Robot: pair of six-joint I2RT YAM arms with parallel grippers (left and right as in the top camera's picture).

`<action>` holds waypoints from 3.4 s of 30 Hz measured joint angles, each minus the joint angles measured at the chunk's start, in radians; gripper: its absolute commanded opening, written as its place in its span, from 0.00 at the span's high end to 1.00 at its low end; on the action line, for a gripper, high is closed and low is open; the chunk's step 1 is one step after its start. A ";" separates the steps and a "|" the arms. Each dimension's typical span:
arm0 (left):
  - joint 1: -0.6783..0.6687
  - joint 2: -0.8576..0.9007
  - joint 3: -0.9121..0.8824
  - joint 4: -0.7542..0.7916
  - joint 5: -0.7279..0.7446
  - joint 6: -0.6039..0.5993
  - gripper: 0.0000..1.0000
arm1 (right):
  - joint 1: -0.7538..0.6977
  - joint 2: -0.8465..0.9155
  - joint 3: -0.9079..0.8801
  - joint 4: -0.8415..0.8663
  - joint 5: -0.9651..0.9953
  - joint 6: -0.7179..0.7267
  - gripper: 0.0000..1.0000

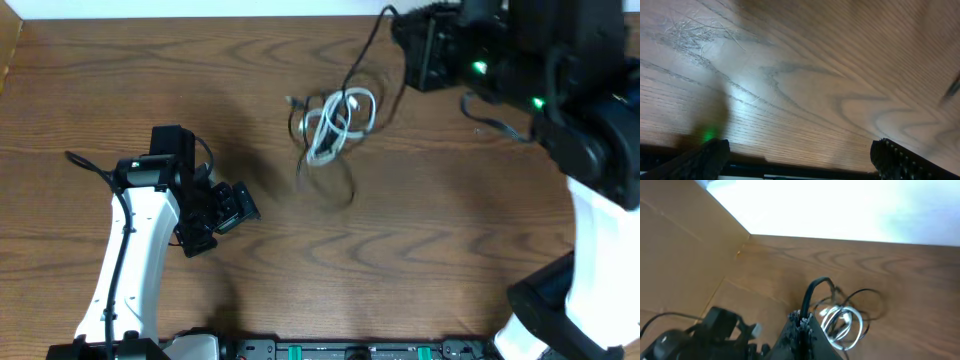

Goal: Untangle cables

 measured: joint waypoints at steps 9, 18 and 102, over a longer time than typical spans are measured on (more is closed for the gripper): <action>0.000 0.000 0.000 -0.001 0.000 -0.002 0.05 | 0.001 0.167 -0.030 -0.168 0.237 0.029 0.98; 0.000 0.000 0.000 -0.005 0.000 -0.002 0.05 | -0.017 0.303 -0.040 -0.162 0.209 0.032 0.90; 0.000 0.000 -0.001 -0.011 0.000 -0.002 0.04 | -0.217 0.135 -1.321 0.064 0.167 -0.282 0.69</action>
